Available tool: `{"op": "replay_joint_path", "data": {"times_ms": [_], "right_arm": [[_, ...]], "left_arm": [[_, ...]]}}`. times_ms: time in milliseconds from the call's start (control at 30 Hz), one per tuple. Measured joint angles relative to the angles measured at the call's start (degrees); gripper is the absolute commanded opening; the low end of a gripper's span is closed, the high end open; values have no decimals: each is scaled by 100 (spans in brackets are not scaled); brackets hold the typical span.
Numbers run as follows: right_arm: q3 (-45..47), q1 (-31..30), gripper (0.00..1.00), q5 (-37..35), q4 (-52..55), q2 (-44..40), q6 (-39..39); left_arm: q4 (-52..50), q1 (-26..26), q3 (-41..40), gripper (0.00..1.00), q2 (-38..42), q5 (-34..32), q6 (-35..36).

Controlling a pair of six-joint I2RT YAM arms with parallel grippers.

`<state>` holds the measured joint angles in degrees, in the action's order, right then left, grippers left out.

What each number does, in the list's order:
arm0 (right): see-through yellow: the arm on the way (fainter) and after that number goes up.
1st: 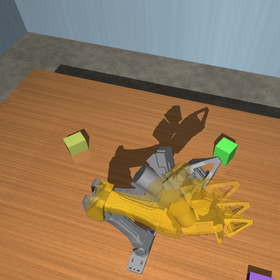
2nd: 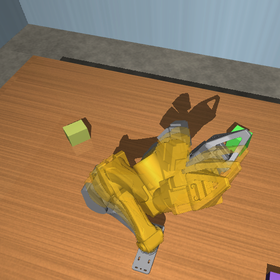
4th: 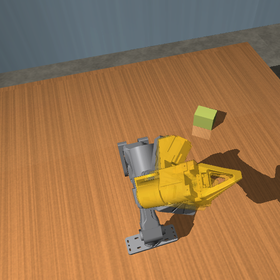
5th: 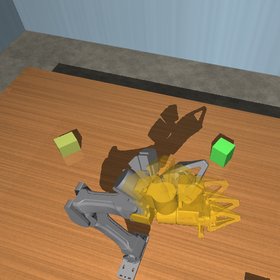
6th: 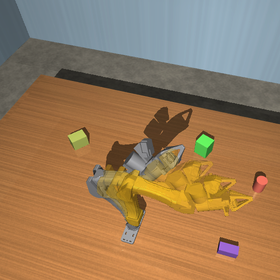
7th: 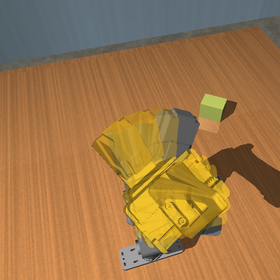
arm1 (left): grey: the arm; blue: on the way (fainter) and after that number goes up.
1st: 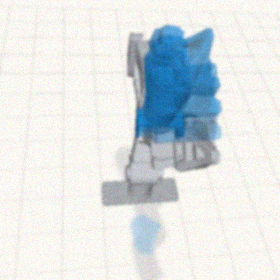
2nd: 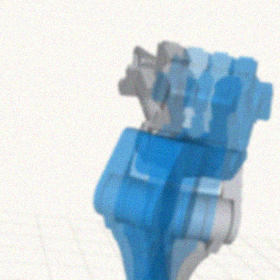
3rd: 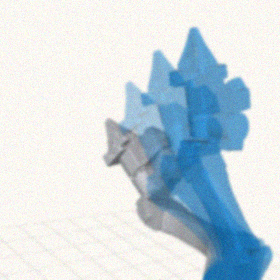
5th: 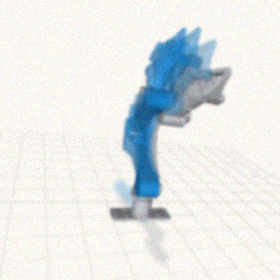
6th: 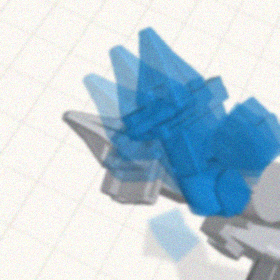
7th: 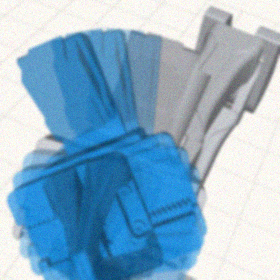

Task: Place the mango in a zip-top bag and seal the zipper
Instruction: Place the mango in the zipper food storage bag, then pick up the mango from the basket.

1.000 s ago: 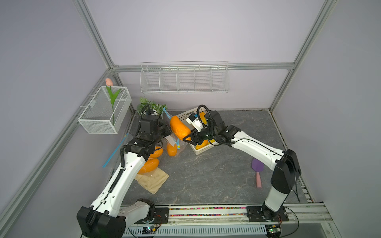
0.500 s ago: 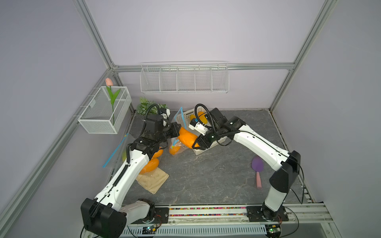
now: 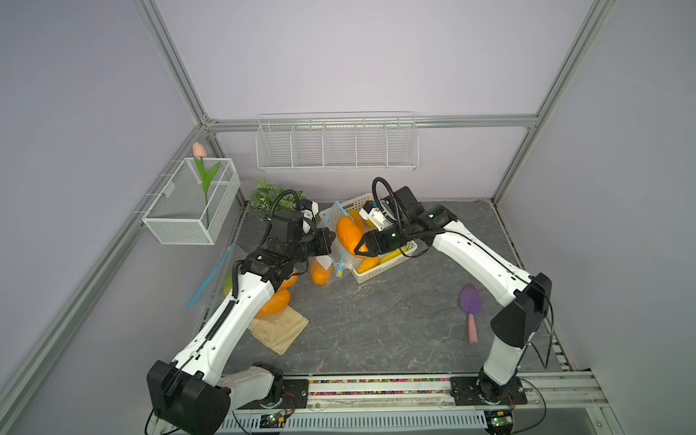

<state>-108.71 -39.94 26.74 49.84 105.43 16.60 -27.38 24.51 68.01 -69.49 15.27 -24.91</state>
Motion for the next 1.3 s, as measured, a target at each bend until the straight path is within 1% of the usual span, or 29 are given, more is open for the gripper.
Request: {"op": "replay_joint_path", "data": {"times_ms": [67, 133, 167, 200, 233, 267, 300, 333, 367, 400, 500, 667, 733, 767, 833, 933, 1000, 1100, 1233, 1300], "right_arm": [[-254, -52, 35, 50, 35, 160, 87], [-470, -72, 45, 74, 76, 350, 160], [-555, -79, 46, 66, 96, 435, 223], [-654, -83, 49, 42, 120, 535, 308], [-750, -94, 58, -17, 133, 640, 411], [-804, -101, 63, -57, 133, 715, 487], [-824, -105, 64, -83, 103, 776, 588], [-826, -105, 67, -98, 50, 820, 702], [-826, -109, 72, -109, 4, 852, 787], [-826, -109, 83, -122, -72, 872, 870], [-833, -107, 96, -186, -297, 881, 1088], [-837, -33, 98, -216, -601, 844, 1189], [-610, 11, 99, -138, -876, 671, 1174], [-372, 50, 100, -114, -1060, 494, 1161], [345, 192, 99, -94, -1480, -48, 1134], [1438, 581, 98, -197, -2197, -918, 1145], [1805, 870, 98, -402, -2457, -1222, 1095], [1729, 1069, 98, -772, -2581, -1023, 870], [1010, 1029, 100, -1165, -2129, 35, 669], [833, 1014, 97, -1335, -1849, 476, 643]], "left_arm": [[-50, 26, 72, 0, 2, -24, 20], [-92, 28, 131, 0, 2, -37, 42], [-116, 33, 140, 0, 2, -26, 57], [-153, 48, 144, 0, 2, -17, 61], [-175, 66, 144, 0, 2, -4, 74], [-195, 72, 144, 0, 2, 11, 81], [-210, 83, 144, 0, 2, 28, 101], [-214, 92, 144, 0, 2, 48, 109], [-216, 96, 144, 0, 2, 63, 120], [-223, 96, 144, 0, 2, 66, 127], [-271, 92, 144, 0, 20, 13, 144], [-350, 94, 144, 0, 144, -157, 140], [-391, 83, 144, 0, 186, -258, 133], [-422, 61, 144, 0, 203, -306, 120], [-463, -13, 144, 0, 236, -374, 85], [-463, -201, 87, 0, 326, -461, -17], [-446, -310, -11, 0, 426, -498, -103], [-407, -413, -144, 0, 577, -568, -232], [-369, -452, -214, 0, 732, -706, -376], [-323, -455, -256, 0, 815, -774, -422]]}}
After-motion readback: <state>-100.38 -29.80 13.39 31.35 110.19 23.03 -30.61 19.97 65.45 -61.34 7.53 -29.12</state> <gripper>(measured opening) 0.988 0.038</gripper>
